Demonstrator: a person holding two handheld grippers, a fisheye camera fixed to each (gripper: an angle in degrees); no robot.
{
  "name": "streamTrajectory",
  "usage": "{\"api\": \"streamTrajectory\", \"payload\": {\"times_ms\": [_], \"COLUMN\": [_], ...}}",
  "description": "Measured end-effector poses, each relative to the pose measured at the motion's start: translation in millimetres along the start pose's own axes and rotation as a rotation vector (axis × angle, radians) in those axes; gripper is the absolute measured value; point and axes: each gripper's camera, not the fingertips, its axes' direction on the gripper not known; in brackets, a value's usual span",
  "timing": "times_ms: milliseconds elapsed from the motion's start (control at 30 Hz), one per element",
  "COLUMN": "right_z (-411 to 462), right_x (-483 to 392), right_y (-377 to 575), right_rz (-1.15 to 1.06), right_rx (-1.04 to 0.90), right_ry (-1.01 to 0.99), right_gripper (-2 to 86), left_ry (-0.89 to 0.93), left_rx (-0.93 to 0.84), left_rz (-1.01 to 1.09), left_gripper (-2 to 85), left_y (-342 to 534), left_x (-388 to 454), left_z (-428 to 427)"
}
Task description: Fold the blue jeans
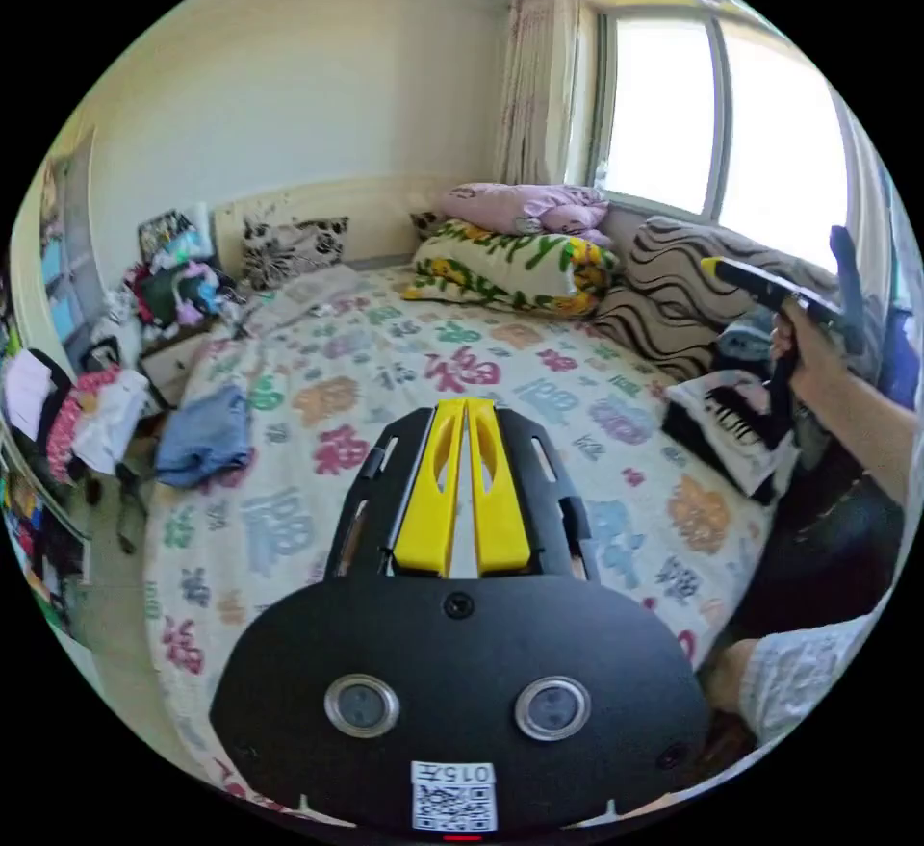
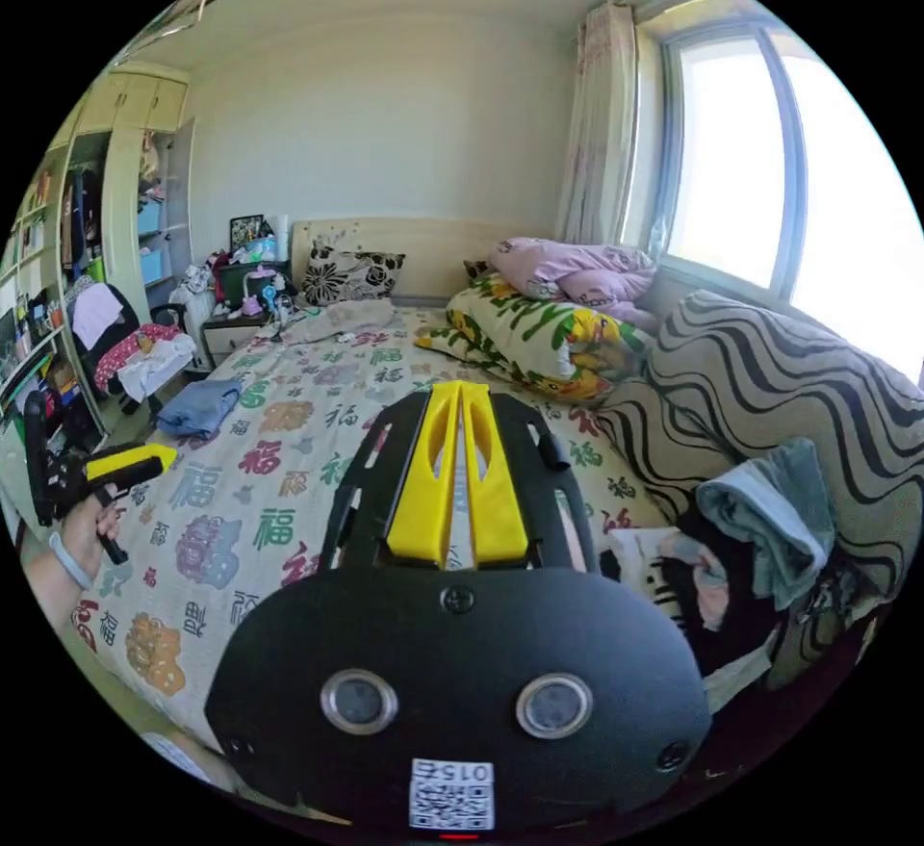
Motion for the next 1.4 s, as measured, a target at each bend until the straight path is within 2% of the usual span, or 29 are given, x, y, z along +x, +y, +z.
{"api": "streamTrajectory", "payload": {"times_ms": [67,100,233,300,400,467,567,667,733,867,933,1000,1100,1200,1267,1367,1400], "right_z": [9,17,45,54,67,72,80,92,106,128,137,143,153,162,169,179,181], "right_x": [-55,-87,-181,-215,-259,-279,-299,-309,-311,-305,-297,-288,-268,-247,-239,-226,-220], "right_y": [4,6,23,34,50,57,63,67,73,86,95,102,116,134,149,174,183], "right_rz": [-0.006,0.018,0.067,0.045,-0.009,-0.050,-0.109,-0.149,-0.142,-0.030,0.074,0.141,0.263,0.373,0.414,0.471,0.481], "right_rx": [0.008,-0.029,-0.228,-0.288,-0.426,-0.496,-0.580,-0.643,-0.674,-0.728,-0.749,-0.757,-0.776,-0.773,-0.788,-0.850,-0.863], "right_ry": [-0.059,-0.128,-0.316,-0.335,-0.359,-0.347,-0.310,-0.272,-0.274,-0.272,-0.300,-0.325,-0.397,-0.496,-0.543,-0.566,-0.563], "right_gripper": [-0.8,-0.7,-0.6,-0.5,-0.6,-0.6,-0.6,-0.6,-0.6,-0.6,-0.6,-0.6,-0.6,-0.5,-0.5,-0.5,-0.6], "left_ry": [-0.156,-0.177,-0.219,-0.248,-0.226,-0.203,-0.292,-0.453,-0.457,-0.443,-0.413,-0.324,-0.190,-0.043,-0.018,0.206,0.287], "left_rx": [-0.020,-0.057,-0.183,-0.258,-0.432,-0.523,-0.594,-0.537,-0.521,-0.787,-0.741,-0.595,-0.412,-0.361,-0.358,-0.327,-0.354], "left_rz": [0.060,0.064,-0.021,-0.009,0.029,0.060,0.108,0.123,0.173,0.192,0.114,-0.033,-0.058,-0.050,-0.068,-0.114,-0.050], "left_gripper": [0.9,1.4,1.7,4.0,7.5,8.5,8.7,7.0,5.6,1.3,0.5,0.0,-0.3,-0.4,-0.4,-0.4,-0.3], "left_y": [7,11,18,21,22,24,27,23,23,31,25,19,16,23,37,55,59], "left_x": [-44,-79,-191,-247,-288,-298,-303,-309,-311,-334,-344,-359,-358,-332,-312,-276,-249], "left_z": [-13,-16,-1,21,61,81,101,100,100,120,104,62,-8,-75,-116,-181,-197]}}
